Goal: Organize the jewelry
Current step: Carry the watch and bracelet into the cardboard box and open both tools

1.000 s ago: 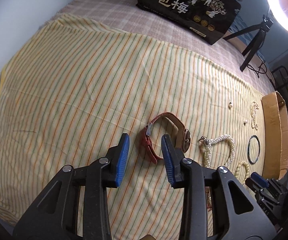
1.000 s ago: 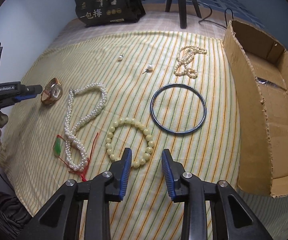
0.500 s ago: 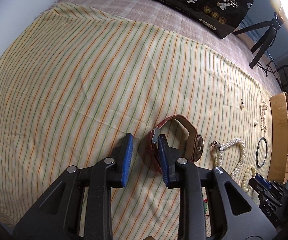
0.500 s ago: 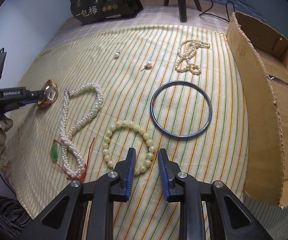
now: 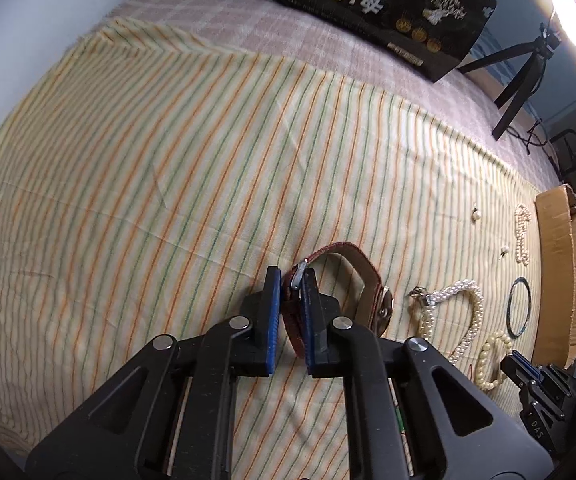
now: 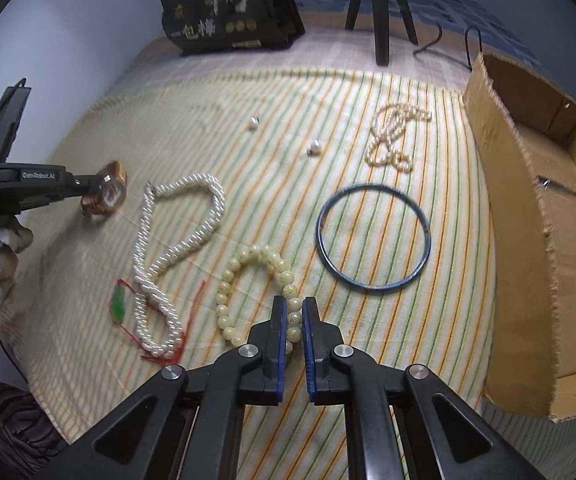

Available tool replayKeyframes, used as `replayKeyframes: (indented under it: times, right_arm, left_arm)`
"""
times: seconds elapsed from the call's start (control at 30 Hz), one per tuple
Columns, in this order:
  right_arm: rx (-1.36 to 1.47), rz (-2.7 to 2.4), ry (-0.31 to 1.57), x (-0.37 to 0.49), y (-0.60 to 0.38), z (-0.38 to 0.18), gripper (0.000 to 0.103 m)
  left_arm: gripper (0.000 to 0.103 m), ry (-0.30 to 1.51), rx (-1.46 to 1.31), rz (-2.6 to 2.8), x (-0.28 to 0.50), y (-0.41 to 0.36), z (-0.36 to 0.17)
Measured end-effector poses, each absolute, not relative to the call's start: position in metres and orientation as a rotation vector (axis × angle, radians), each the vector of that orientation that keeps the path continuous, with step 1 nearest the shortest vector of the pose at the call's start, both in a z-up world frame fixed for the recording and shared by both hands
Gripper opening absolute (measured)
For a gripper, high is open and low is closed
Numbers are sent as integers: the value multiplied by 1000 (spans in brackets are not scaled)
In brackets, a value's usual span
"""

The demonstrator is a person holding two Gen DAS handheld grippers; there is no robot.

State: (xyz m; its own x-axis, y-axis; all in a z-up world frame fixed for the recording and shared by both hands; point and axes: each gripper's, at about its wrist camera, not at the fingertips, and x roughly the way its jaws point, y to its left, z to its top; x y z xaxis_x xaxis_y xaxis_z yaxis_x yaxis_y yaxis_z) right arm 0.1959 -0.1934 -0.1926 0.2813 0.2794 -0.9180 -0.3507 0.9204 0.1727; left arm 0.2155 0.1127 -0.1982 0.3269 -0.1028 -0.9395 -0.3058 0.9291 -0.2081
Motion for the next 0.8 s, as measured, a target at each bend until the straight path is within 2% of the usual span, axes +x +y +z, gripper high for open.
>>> replayKeyframes:
  times: [0.47,0.8]
  right_arm:
    - [-69,463,1048,177,-188,-136,5]
    - [5,462,964,173,-212,-103,5]
  left_arm:
    - [8,1107,-381,106,200,114,-150]
    - [8,1016,-364,15,191,80,-111]
